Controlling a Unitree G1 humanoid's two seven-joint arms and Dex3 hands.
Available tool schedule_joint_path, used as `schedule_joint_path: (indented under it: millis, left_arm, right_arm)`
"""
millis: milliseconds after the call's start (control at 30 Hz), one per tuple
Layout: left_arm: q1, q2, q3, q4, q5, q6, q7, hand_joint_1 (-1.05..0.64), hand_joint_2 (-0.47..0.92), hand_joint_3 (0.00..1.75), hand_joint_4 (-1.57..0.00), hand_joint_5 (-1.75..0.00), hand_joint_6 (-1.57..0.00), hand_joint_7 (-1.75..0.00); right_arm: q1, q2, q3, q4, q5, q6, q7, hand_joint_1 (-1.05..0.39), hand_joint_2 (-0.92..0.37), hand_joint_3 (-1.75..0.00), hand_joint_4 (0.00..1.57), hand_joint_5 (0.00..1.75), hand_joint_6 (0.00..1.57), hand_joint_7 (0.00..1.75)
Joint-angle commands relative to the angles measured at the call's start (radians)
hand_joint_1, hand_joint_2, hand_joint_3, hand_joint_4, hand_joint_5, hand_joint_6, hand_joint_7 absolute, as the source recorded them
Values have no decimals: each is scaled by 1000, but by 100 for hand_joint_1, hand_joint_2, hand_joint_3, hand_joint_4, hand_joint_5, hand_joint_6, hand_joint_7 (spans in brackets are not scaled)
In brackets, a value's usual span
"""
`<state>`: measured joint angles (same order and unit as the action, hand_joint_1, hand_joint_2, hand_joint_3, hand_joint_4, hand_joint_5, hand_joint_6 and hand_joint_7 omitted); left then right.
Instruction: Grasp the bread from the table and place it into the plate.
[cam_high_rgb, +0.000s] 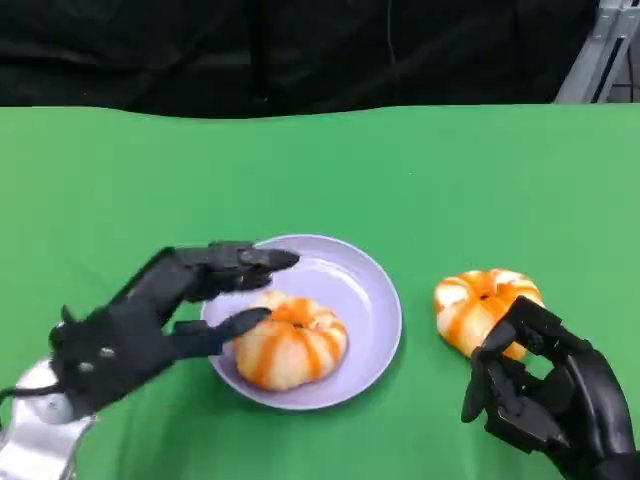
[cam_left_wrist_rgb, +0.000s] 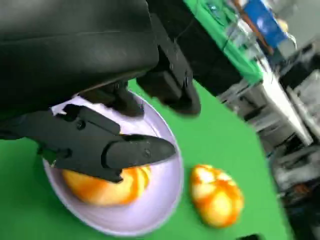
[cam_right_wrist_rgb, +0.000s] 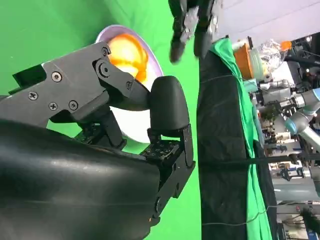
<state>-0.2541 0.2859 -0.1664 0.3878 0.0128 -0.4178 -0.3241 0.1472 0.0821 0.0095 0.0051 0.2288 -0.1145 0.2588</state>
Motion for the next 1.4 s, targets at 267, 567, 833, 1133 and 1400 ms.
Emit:
schedule_joint_path:
  millis: [267,567,833,1133,1400]
  left_arm:
    - [276,27,212,-394,-505,486,-229,5,62,136,-95,-174,-79,-173]
    - [361,9,283,-467,-615,666,-240,2,62,136,-98,-175,-82,-175]
    - [404,-14,324,-437,-658,742,-251,4,66,142,-94,-175,-79,-175]
    - [386,-29,331,-404,-643,743,-261,6,67,141,-94,-175,-78,-175]
    - [378,-36,333,-391,-630,730,-269,6,65,142,-94,-175,-79,-175]
  right_arm:
    - [-9,-14,-27,12,24,-11,15,-13,-69,-97,82,175,62,168]
    - [-14,-9,-36,19,24,-8,17,-13,-67,-98,83,175,64,166]
    - [-12,-9,-34,16,14,-9,13,-14,-68,-98,81,175,63,166]
    - [-14,-8,-31,15,14,-10,15,-13,-69,-97,81,175,62,167]
    - [-12,-6,-31,7,16,1,11,-13,-69,-97,82,175,62,167]
